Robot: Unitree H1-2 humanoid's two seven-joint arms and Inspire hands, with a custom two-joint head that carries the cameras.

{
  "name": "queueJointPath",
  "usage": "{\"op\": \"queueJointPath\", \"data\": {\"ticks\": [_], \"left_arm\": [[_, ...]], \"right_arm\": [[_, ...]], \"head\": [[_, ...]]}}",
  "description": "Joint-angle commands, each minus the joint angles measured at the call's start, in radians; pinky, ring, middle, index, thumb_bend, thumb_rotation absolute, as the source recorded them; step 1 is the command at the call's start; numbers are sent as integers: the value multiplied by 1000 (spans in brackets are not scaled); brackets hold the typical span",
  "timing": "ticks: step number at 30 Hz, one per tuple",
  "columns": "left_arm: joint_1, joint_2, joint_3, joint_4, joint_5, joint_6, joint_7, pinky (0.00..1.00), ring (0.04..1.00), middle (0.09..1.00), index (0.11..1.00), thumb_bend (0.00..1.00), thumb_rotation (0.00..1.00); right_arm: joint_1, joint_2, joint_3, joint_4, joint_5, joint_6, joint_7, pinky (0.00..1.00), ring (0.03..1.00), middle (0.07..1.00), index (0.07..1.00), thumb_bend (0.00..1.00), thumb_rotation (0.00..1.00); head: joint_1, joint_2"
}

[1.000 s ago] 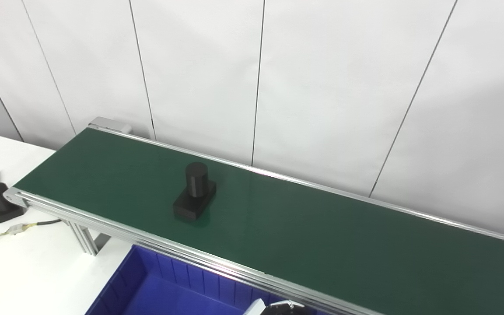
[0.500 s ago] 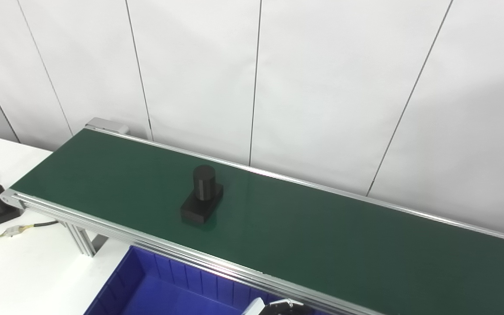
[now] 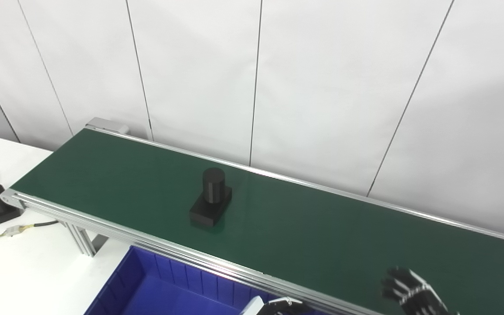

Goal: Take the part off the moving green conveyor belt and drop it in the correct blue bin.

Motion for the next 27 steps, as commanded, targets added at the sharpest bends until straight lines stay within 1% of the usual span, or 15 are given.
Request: {"op": "queueJointPath", "data": {"ticks": [1,2,7,11,14,19,22,27], "left_arm": [[-33,-7,4,-8,-8,-37,12,643,737,771,731,1000,117],[-34,-7,4,-5,-9,-37,10,643,737,771,731,1000,117],[-34,-5,6,-6,-11,-37,4,643,738,771,732,1000,136],[-31,-4,7,-10,-11,-37,4,641,736,769,730,1000,118],[-30,-2,8,-11,-10,-37,1,644,740,772,731,1000,118],[-27,1,6,-16,-10,-37,3,641,737,772,733,1000,124],[-27,1,3,-14,-7,-37,6,638,736,773,734,1000,122],[-26,2,3,-16,-10,-37,2,639,737,774,734,1000,110]], "right_arm": [[-30,-4,3,6,1,-28,-13,646,721,784,755,1000,287],[-40,-5,4,16,2,-28,-18,645,721,783,755,1000,286],[-89,-10,1,66,4,-28,-29,644,723,779,764,958,214],[-132,-14,14,106,-9,-28,-57,649,733,786,770,963,219],[-169,-15,25,147,-14,-28,-71,649,741,790,766,954,194],[-235,-10,57,202,-42,-28,-118,618,729,794,771,960,198],[-274,-3,83,227,-61,-27,-161,609,727,794,773,970,196],[-314,3,116,254,-75,-28,-208,611,733,793,760,974,167]], "head": [[1,1],[0,-2],[-2,-2],[-3,-1],[-5,-2],[-7,2],[-10,4],[-9,5]]}}
